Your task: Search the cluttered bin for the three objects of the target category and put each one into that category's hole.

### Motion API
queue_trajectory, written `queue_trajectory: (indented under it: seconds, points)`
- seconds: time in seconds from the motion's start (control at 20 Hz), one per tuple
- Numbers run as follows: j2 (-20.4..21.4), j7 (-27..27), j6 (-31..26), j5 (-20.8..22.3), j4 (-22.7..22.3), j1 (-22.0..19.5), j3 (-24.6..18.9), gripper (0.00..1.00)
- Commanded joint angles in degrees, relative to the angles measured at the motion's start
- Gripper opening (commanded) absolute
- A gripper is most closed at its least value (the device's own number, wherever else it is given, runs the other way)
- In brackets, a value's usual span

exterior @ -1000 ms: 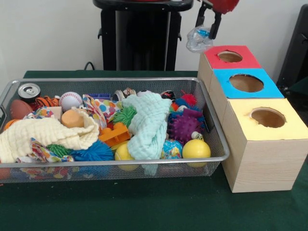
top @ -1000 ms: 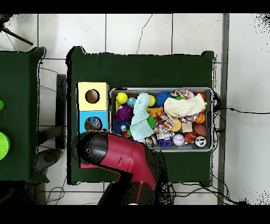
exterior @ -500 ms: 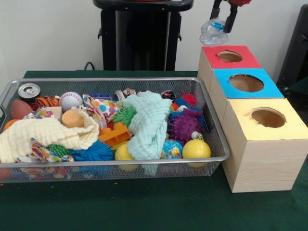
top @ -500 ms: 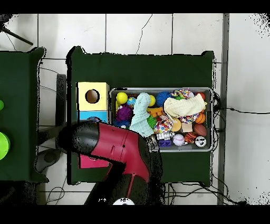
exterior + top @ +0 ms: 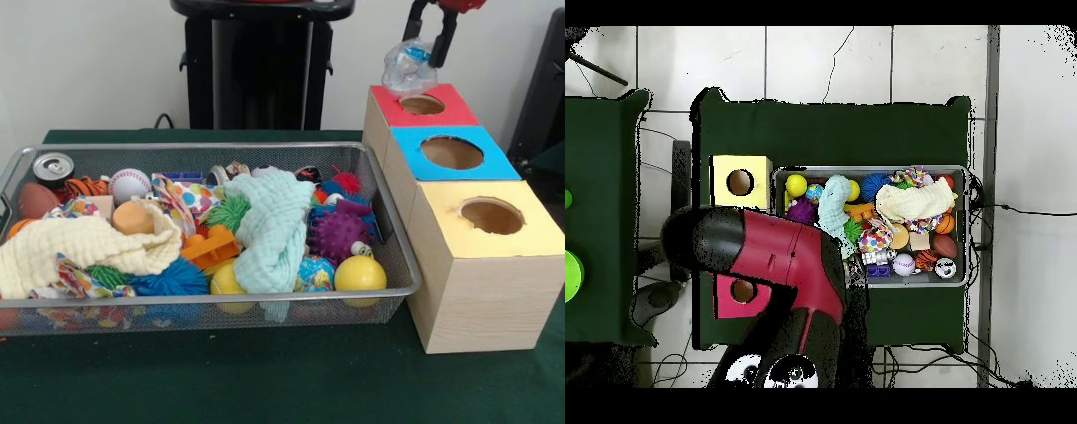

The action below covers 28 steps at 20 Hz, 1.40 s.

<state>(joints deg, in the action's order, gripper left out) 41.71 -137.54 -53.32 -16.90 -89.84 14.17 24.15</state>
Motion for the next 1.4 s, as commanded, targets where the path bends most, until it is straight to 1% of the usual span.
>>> queue_trajectory:
  seconds: [0.05, 0.3, 0.55, 0.8, 1.0, 1.25, 1.4]
  points:
    - [-5.2, -15.9, -7.8, -1.8, 6.0, -1.0, -2.8, 0.00]
    - [-7.6, -17.6, -7.4, -3.0, 8.7, -0.2, -3.3, 0.00]
    - [-10.0, -19.1, -8.3, -4.3, 10.9, 0.6, -3.5, 0.00]
    - [-10.5, -21.5, -6.6, -6.8, 8.9, 2.4, -3.2, 0.00]
    - [-11.0, -21.6, -4.8, -8.5, 7.3, 2.9, -3.4, 0.00]
    - [-10.6, -23.1, -3.2, -10.3, 4.6, 4.4, -2.9, 0.00]
    - [-10.1, -23.4, -3.3, -10.9, 3.3, 4.8, -2.7, 0.00]
